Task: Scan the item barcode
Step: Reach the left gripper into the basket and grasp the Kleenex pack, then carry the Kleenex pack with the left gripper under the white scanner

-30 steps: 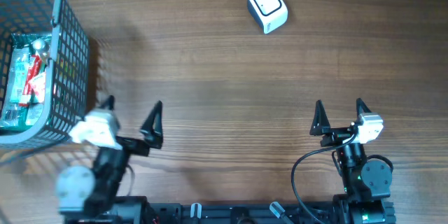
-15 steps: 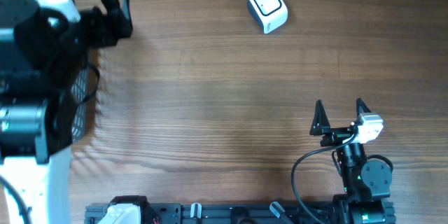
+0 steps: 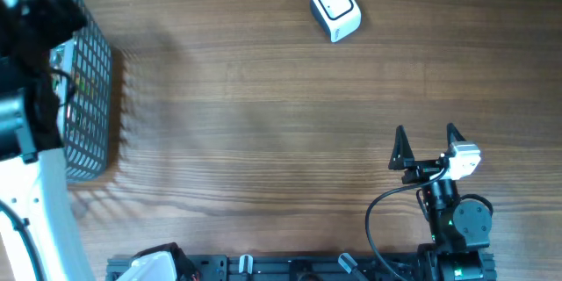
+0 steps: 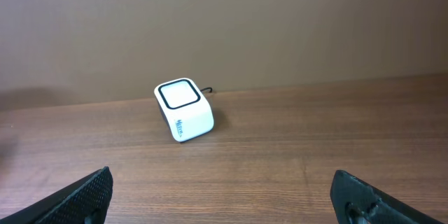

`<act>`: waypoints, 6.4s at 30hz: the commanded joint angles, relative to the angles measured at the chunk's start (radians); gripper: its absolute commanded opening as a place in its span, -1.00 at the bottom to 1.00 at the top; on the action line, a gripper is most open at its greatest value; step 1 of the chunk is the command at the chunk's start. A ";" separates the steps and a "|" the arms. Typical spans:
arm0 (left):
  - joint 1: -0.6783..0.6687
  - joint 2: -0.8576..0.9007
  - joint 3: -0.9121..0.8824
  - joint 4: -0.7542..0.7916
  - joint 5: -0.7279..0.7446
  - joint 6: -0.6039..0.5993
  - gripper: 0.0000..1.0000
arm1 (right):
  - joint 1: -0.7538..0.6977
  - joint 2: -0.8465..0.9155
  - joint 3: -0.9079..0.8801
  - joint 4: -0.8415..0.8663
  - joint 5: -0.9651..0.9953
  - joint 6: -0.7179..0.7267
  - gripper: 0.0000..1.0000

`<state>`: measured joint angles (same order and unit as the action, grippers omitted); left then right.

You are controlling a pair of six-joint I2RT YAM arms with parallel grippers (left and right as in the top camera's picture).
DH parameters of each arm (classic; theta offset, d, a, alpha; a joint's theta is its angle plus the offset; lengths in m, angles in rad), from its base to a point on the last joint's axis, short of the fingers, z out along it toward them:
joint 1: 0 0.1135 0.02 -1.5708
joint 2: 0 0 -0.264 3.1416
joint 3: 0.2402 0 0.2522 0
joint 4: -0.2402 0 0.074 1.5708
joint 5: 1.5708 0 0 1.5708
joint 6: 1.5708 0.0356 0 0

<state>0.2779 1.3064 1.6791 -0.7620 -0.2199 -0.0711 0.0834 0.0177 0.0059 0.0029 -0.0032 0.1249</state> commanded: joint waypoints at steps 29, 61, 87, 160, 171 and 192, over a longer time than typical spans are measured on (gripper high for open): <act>0.252 0.438 0.020 -0.303 0.076 0.030 0.93 | -0.004 -0.004 -0.001 0.004 0.005 -0.018 1.00; 0.349 0.450 -0.341 -0.119 0.224 0.030 0.64 | -0.004 -0.004 -0.001 0.004 0.005 -0.017 0.99; 0.349 0.283 -0.238 -0.087 0.178 0.038 -0.02 | -0.004 -0.004 -0.001 0.004 0.005 -0.018 1.00; -1.201 0.691 -0.109 -0.079 -0.028 -0.648 -0.20 | -0.004 -0.004 -0.001 0.004 0.005 -0.017 1.00; -1.266 0.691 -0.110 0.018 -0.009 -0.648 -0.23 | -0.004 -0.004 -0.001 0.004 0.005 -0.017 1.00; -1.297 0.733 -0.110 0.033 0.009 -0.648 0.35 | -0.004 -0.004 -0.001 0.004 0.005 -0.017 1.00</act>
<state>-1.0145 2.0323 1.5532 -0.7326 -0.2188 -0.7044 0.0834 0.0177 0.0059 0.0029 -0.0029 0.1249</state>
